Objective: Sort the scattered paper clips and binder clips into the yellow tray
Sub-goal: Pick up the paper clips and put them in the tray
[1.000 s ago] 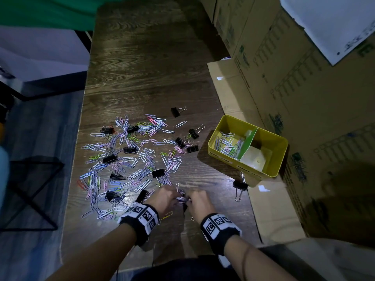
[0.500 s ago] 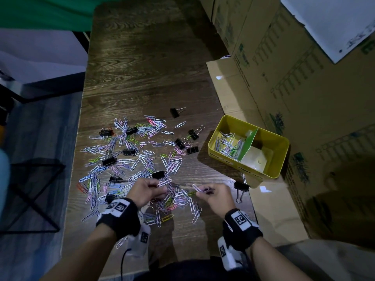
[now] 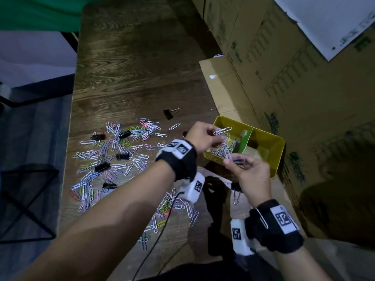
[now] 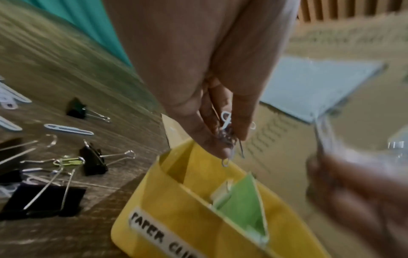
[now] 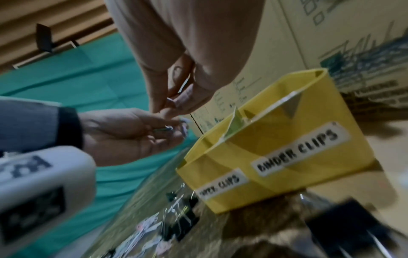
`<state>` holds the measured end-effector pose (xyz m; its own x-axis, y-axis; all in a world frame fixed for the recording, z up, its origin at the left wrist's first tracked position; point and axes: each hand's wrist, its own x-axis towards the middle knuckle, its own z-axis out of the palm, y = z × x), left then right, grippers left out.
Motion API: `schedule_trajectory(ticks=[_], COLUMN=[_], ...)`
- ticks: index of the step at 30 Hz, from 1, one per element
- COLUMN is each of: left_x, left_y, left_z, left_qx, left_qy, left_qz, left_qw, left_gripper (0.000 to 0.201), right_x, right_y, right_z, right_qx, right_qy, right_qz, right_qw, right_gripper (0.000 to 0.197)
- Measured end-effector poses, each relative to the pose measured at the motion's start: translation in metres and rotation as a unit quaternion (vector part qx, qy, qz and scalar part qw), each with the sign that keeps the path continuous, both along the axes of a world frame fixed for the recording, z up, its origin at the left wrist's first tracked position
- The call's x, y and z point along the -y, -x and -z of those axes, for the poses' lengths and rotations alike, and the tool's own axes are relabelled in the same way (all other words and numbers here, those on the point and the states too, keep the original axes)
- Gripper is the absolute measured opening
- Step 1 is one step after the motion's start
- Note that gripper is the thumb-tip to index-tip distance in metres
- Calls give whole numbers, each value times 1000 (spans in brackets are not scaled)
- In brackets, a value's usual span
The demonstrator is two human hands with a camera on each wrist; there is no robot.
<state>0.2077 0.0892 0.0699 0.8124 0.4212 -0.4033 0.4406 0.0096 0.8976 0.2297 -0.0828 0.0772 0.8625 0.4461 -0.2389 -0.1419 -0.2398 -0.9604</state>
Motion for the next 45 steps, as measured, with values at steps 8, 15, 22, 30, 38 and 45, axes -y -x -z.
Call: schedule_trajectory(ticks=[8,15,22,30,38,45], left_x=[20,-19,-41,-33,-32,19], left_y=[-8,78,189,201,217,235], left_z=[12,16,45,83,57,65], left_qx=[-71,-80,-223,-250,-117,-342], left_qy=[-282,-202,-370,-371,-387,-299], left_qz=[139,27,71,46,157,443], left_qw=[947,976,899,893,901,773], left_gripper=[25,15,23,37,9,21], right_x=[-26,-56,-51,-26,-21,-22], right_y=[-63,-80,-33,53,79,84], right_z=[4,29,13,46,79,91], right_qx=[160,218,329,100,65,193], right_qy=[155,386,233,260,328,359], right_qz=[-30,-317,-305,-634,-642,-494], right_qw=[974,839,863,721,690,768], right_gripper=[8,34,23,10,12,64])
